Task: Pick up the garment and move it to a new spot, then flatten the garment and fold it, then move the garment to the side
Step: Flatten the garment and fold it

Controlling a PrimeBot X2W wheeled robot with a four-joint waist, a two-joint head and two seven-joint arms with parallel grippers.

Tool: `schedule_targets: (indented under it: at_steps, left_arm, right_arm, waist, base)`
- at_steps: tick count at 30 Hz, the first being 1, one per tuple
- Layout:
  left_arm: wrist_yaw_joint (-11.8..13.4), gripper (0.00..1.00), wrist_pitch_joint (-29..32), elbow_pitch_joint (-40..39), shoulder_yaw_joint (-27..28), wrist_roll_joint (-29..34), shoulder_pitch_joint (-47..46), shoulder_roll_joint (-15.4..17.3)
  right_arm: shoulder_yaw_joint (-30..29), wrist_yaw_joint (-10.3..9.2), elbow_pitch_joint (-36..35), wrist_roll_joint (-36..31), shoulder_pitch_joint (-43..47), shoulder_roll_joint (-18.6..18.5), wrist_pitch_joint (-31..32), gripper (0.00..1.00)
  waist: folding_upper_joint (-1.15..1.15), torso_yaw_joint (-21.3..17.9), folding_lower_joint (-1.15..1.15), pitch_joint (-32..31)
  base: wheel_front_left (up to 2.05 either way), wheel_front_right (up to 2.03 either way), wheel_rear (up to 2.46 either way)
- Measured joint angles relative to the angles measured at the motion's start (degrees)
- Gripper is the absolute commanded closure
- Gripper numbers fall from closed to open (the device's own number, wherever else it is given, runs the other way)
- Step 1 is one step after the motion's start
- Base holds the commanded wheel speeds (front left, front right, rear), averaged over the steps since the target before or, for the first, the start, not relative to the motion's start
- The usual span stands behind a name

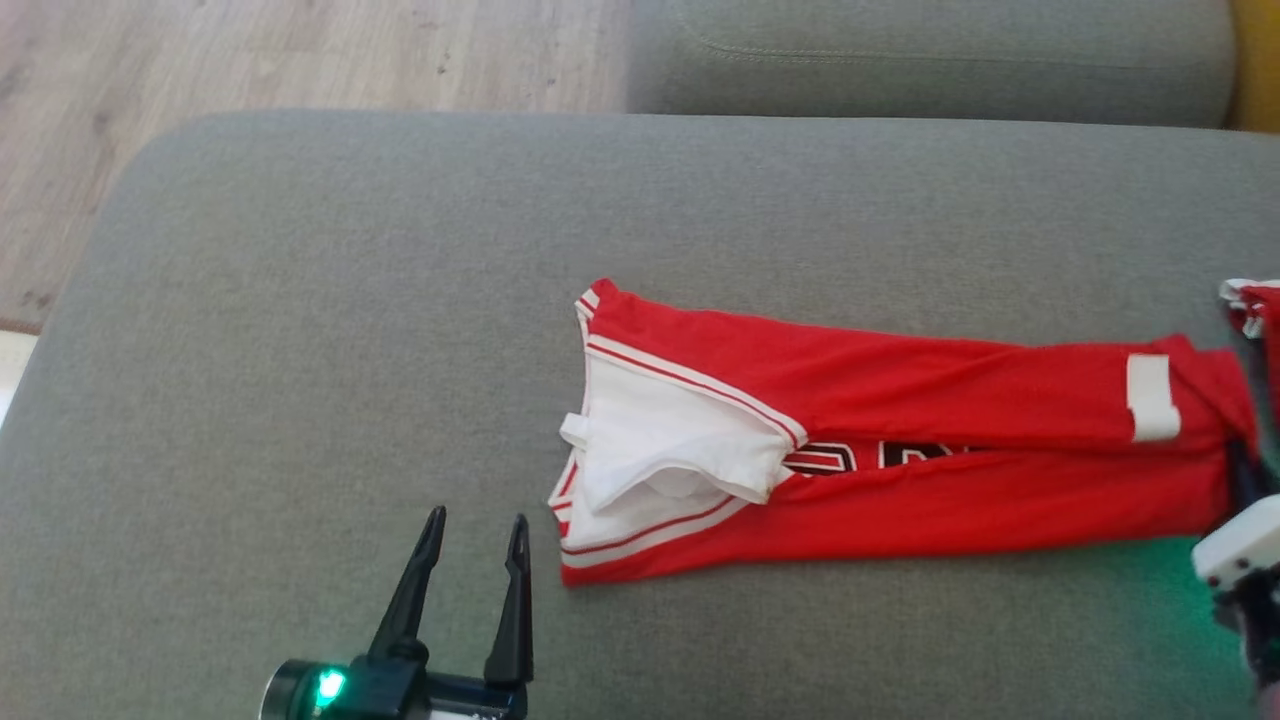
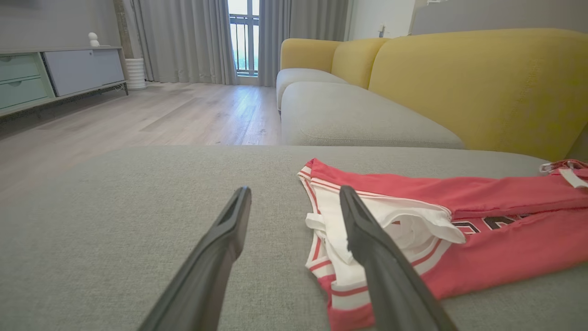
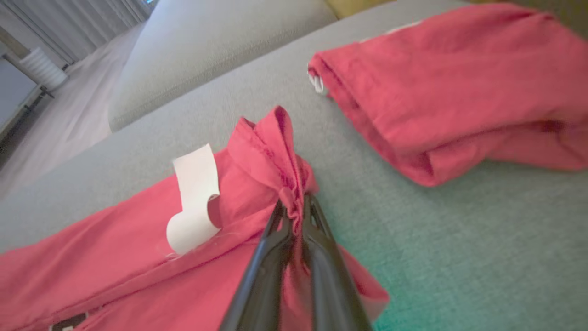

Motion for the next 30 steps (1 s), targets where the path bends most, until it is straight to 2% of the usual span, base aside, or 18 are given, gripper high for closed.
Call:
schedule_targets:
  at_steps: [6, 11, 16, 21, 30]
  left_arm:
    - [-0.49, 0.0, 0.0, 0.76, -0.07, 0.03, 0.01, 0.0]
    - [-0.93, 0.0, 0.0, 1.58, -0.51, 0.03, 0.02, 0.0]
    - [-1.47, 0.0, 0.01, 1.89, -1.56, 0.02, 0.01, 0.0]
    - [-1.51, 0.0, 0.15, 2.09, -1.92, 0.02, 0.01, 0.01]
    - [-1.94, 0.0, 0.24, 2.69, -3.13, 0.02, -0.15, -0.05]
  right_arm:
    - [2.25, 0.0, -7.4, 4.94, 0.55, -0.33, 0.62, 1.0]
    - [6.22, 0.0, -14.69, 7.2, 0.62, 2.58, 2.45, 1.0]
    - [11.81, 0.0, -19.08, 7.21, 0.63, 5.8, 3.98, 1.0]
    - [18.67, 0.0, -19.5, 8.57, 0.38, 8.28, 4.91, 1.0]
    - [31.43, 0.0, -16.48, 14.18, -3.38, 8.78, 2.93, 1.0]
  waist:
    - [0.0, -1.0, 0.0, -1.14]
    - [0.0, -0.73, 0.0, -1.93]
    - [0.0, 0.91, 0.0, -2.48]
    - [0.0, 3.26, 0.0, -2.92]
    - [0.0, 8.18, 0.0, -2.52]
  base:
    - [0.0, 0.0, 0.0]
    - [0.0, 0.0, 0.0]
    - [0.0, 0.0, 0.0]
    - [0.0, 0.0, 0.0]
    - [0.0, 0.0, 0.0]
